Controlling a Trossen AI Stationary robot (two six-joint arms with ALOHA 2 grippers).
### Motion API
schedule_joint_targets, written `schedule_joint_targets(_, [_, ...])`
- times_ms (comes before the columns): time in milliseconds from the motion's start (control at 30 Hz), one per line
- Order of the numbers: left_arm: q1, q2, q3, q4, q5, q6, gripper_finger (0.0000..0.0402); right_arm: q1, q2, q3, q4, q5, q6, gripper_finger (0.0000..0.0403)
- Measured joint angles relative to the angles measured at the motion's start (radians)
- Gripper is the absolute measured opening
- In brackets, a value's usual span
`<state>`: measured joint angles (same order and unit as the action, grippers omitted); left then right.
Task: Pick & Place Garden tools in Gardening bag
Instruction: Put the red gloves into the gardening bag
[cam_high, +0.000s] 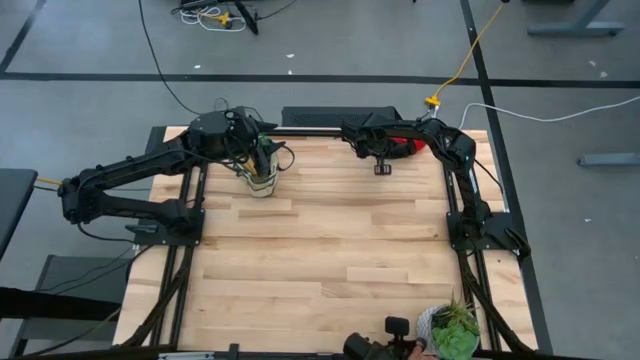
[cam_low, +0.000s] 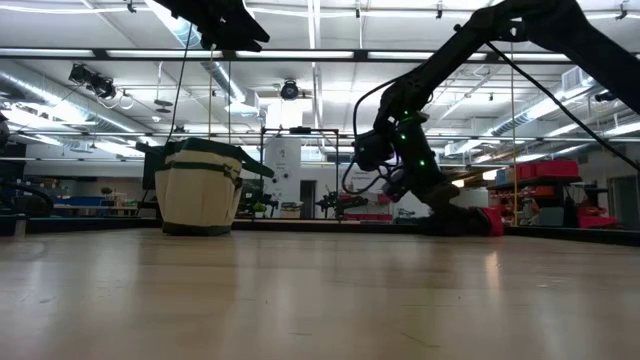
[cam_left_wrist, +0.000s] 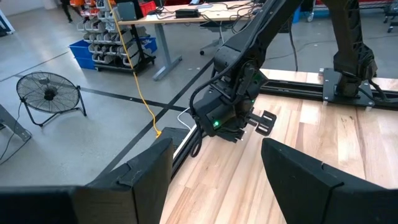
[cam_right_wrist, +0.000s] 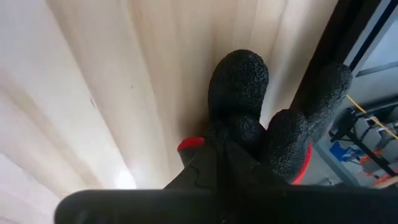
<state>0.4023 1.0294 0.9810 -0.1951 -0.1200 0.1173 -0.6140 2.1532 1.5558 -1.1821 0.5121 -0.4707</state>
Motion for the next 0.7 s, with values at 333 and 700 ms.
schedule_joint_targets(333, [0.0,0.0,0.0,0.003,0.0,0.0,0.0252,0.014,-0.088,0.0,-0.024,-0.034,0.017,0.0001])
schedule_joint_targets(700, [0.0,0.0,0.0,0.003,0.0,0.0,0.0252,0.052,-0.185,0.05,-0.029,-0.084,0.017,0.0])
